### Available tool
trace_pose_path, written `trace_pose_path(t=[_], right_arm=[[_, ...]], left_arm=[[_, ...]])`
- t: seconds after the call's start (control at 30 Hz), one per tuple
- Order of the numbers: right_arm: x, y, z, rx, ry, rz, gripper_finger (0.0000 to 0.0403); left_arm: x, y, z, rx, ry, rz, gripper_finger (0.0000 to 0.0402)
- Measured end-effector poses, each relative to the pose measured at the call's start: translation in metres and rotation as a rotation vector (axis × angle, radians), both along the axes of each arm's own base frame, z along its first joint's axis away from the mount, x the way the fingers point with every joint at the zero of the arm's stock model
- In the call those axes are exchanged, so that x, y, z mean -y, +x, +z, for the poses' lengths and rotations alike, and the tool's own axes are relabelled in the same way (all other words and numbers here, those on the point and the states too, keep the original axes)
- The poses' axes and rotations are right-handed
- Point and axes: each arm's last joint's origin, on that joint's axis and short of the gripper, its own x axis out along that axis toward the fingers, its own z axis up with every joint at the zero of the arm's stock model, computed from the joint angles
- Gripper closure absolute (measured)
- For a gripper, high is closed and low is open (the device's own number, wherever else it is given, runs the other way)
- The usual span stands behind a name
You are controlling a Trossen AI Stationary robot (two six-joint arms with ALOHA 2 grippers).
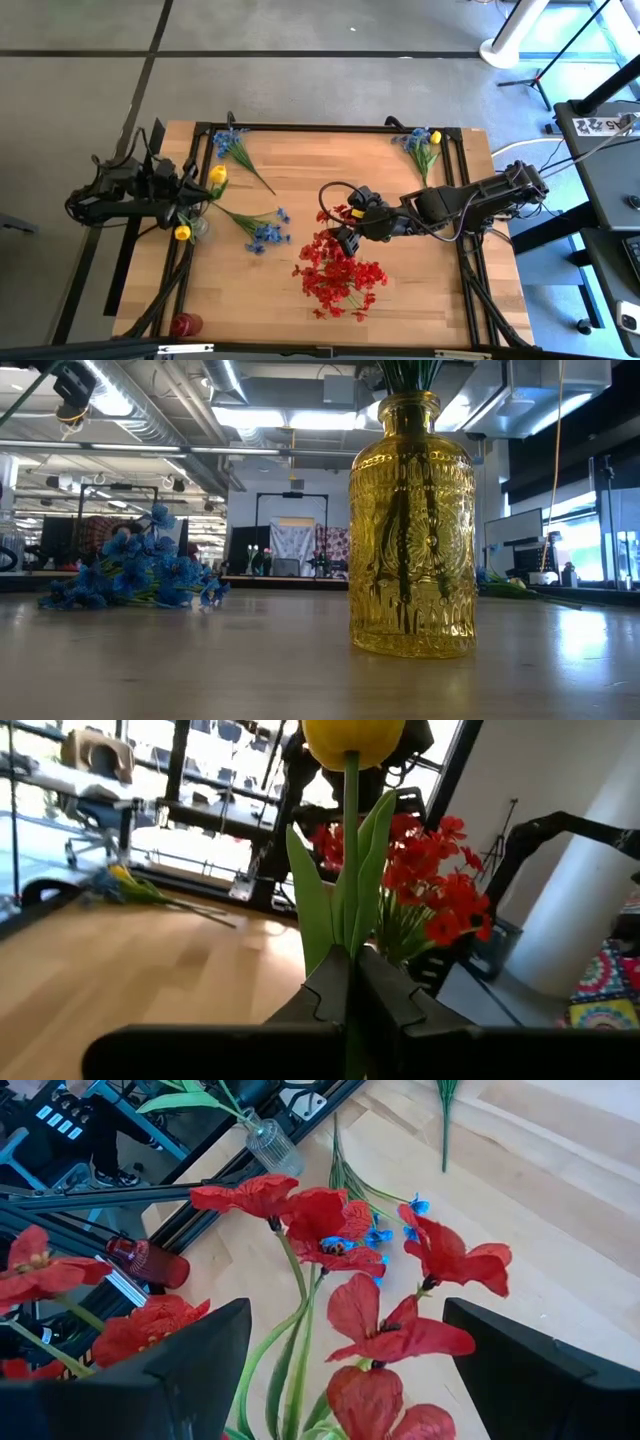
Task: Sort flowers into vase by color
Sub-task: Put the left yellow tulip into the transparent vase
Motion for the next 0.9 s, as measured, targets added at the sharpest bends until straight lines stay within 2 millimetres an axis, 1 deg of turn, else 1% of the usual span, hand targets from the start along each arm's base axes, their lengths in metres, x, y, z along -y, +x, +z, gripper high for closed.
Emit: trace_pose_path(t=[0.13,0.27,0.53,0.73,0.9], right_arm=[[0.0,0.0,0.0,0.0,0.0,0.0,0.0072],[0.0,0.0,0.0,0.0,-0.001,-0.001,0.0072],[0.001,0.0,0.0,0.004,-0.013,-0.015,0.0072],[0.001,0.0,0.0,0.006,-0.033,-0.023,0.0072],[0.001,0.0,0.0,0.009,-0.041,-0.031,0.0072]], left_arm=[[0.001,0.0,-0.003,-0.028,-0.011,-0.031,0.0398],[0.002,-0.003,0.001,-0.021,-0.006,-0.063,0.0398],[0.004,-0.019,0.008,-0.086,0.008,-0.106,0.0396],[0.004,-0.036,0.013,-0.149,0.004,-0.095,0.0396],[0.004,-0.049,0.013,-0.235,-0.023,-0.068,0.0396]])
